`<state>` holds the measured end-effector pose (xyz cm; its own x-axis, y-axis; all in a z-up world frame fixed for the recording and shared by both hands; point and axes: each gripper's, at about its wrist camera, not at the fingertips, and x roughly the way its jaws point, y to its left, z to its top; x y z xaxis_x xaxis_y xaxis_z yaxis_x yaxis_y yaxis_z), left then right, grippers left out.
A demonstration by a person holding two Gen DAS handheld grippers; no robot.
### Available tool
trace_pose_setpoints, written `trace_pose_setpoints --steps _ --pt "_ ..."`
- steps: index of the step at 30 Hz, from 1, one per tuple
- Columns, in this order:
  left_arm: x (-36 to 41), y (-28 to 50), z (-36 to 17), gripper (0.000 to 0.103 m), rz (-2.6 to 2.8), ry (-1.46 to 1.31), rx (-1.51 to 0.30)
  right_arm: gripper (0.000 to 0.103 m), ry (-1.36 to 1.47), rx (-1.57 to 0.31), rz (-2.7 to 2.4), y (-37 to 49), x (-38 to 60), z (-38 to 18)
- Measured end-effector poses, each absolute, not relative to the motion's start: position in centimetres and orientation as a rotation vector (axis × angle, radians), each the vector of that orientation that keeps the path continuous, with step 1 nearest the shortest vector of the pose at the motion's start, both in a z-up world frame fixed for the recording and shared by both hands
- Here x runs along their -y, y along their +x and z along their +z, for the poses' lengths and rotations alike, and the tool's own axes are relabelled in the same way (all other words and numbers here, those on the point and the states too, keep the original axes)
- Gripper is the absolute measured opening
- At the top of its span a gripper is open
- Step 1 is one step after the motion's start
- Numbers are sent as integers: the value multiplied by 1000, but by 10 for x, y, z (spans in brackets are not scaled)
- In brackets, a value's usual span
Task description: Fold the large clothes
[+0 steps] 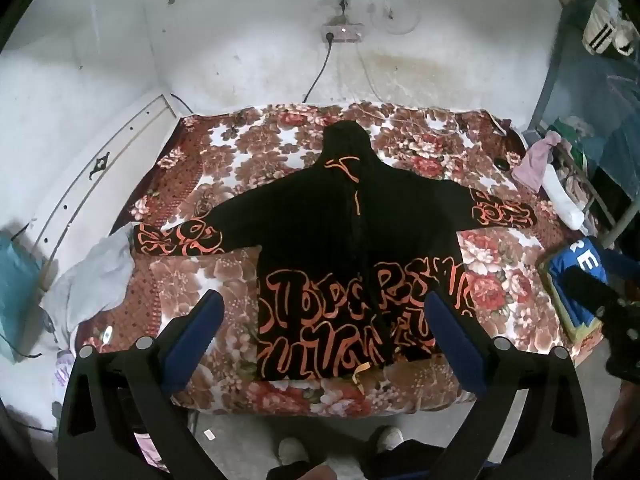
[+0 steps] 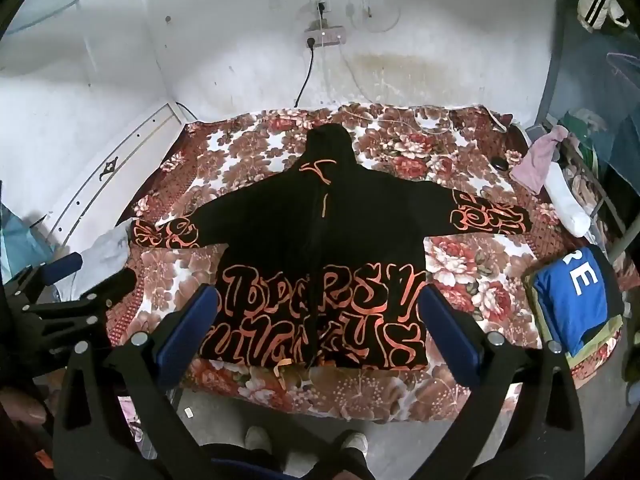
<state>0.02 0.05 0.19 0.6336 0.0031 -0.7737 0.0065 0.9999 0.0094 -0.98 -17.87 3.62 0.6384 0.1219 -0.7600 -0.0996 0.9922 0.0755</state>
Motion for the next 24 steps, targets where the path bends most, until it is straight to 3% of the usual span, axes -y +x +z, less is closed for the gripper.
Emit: trace_pose_setpoints --steps 24 --pt "-8 6 10 98 14 4 -862 98 18 -875 127 -3 172 29"
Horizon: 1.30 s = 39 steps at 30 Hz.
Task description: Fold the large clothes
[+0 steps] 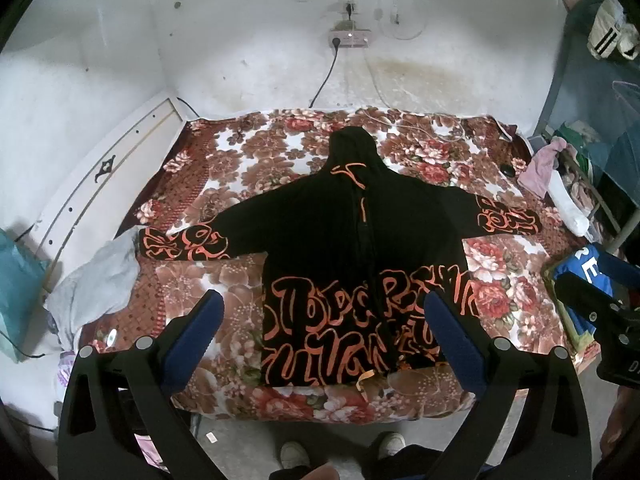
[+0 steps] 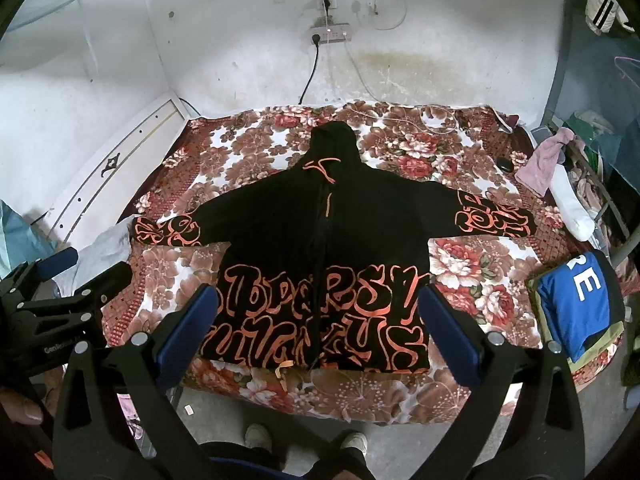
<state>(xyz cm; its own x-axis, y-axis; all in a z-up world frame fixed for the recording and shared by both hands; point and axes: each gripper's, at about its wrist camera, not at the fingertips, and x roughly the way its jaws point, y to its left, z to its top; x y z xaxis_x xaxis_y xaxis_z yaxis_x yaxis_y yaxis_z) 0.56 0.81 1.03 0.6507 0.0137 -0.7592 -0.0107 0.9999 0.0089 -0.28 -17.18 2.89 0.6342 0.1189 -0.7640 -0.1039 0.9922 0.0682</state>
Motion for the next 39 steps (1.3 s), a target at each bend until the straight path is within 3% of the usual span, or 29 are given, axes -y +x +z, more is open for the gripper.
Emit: trace_pose_setpoints --steps 39 --pt "-14 23 -15 98 85 -7 -914 98 24 -914 173 26 190 6"
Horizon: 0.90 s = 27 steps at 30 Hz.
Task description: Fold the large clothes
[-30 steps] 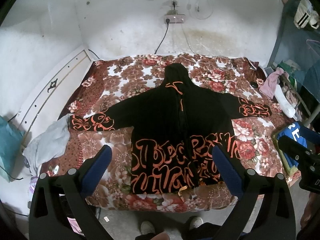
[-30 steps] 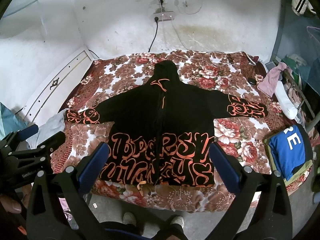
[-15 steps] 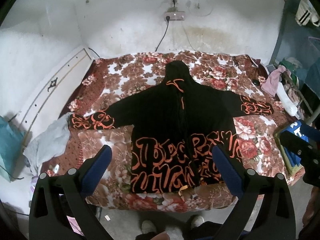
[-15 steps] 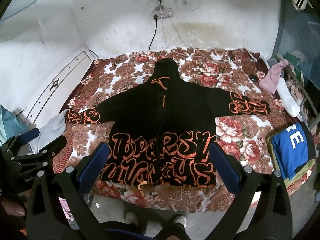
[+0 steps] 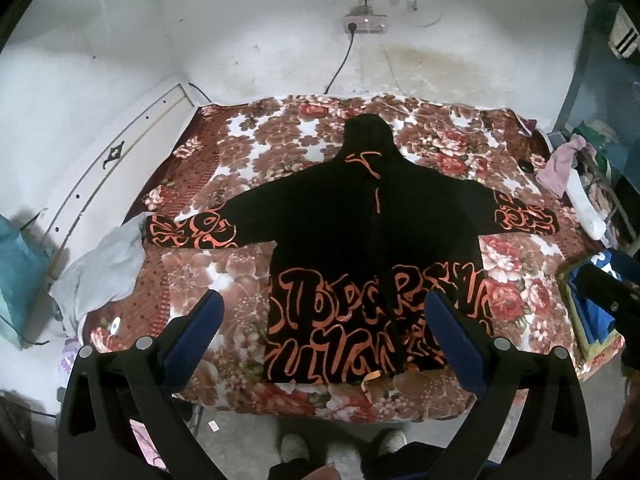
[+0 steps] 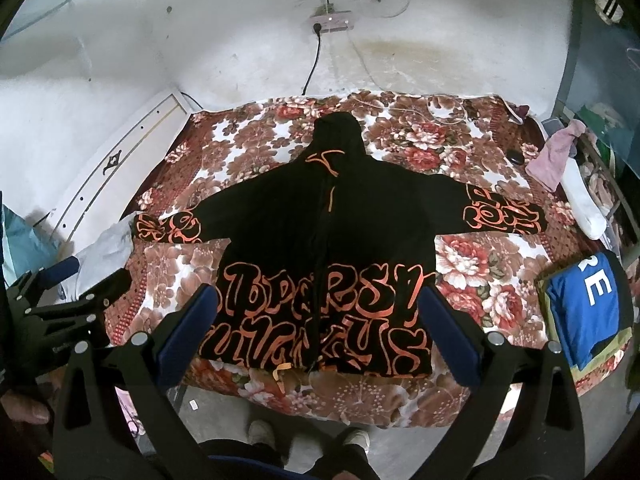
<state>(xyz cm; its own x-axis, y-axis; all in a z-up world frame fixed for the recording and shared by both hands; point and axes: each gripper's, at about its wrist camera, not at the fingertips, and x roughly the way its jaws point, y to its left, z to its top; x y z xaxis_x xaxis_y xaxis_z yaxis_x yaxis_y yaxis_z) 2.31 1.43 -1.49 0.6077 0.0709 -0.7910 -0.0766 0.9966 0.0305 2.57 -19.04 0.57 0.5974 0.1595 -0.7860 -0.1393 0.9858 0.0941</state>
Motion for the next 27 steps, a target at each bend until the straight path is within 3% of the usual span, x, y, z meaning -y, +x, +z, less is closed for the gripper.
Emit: trace_pose_setpoints --steps 11,27 --pt "-47 36 -27 98 164 -57 -958 98 -44 -954 200 59 169 -4" --pt "-257 150 -79 98 68 -150 -966 98 -45 -1018 144 149 0 -49"
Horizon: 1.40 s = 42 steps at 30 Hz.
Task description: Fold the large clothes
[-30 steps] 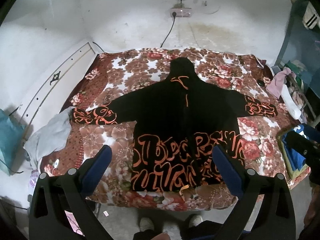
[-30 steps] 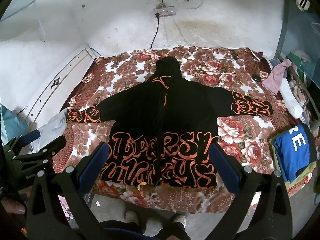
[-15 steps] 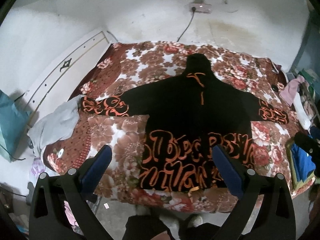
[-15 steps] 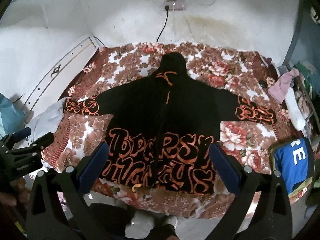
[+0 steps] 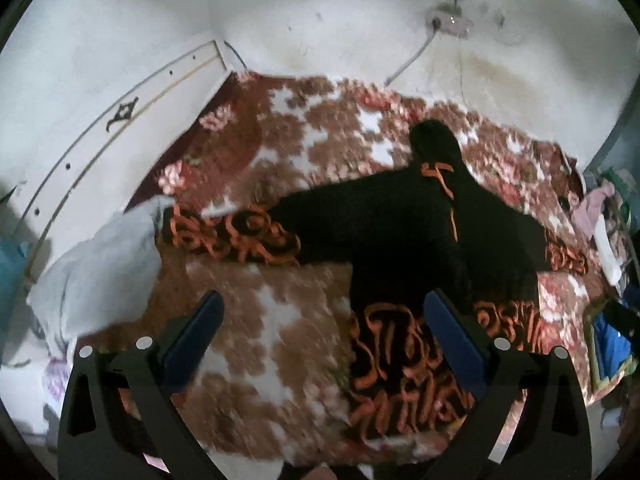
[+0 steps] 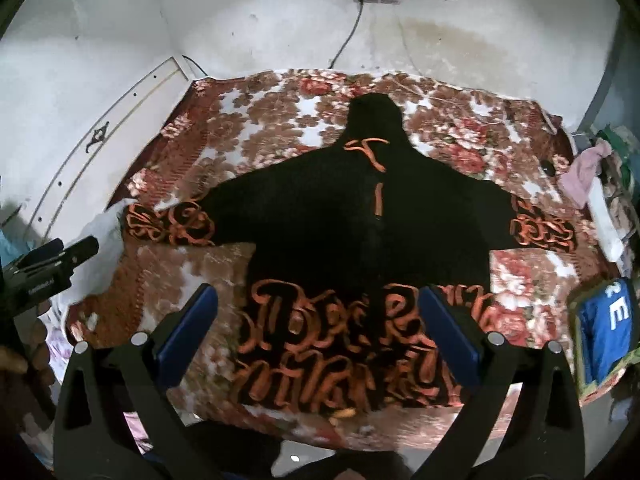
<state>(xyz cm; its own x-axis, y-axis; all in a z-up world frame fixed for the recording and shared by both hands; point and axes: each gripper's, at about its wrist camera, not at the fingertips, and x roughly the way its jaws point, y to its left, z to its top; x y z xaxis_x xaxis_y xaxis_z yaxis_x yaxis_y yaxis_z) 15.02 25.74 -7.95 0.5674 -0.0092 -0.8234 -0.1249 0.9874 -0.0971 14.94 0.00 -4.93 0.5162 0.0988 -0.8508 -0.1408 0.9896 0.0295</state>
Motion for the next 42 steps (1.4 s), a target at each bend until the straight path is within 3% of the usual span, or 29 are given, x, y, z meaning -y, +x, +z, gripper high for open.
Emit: trace_pose_setpoints --steps 5,10,19,29,42 --pt "-299 178 -100 98 76 -138 -978 98 -78 -1032 144 179 -39 -68" --pt "-351 200 -155 98 126 -237 -1030 98 -195 -1020 204 209 -80 -110" --pt "-439 243 -308 98 273 -282 -1157 98 -326 -1062 276 256 -145 -228" --pt "-486 276 -357 98 309 -365 -1078 98 -379 -1071 334 291 -200 -326" --pt "-573 287 -407 97 299 -845 -896 98 -546 -1018 392 320 -234 -417"
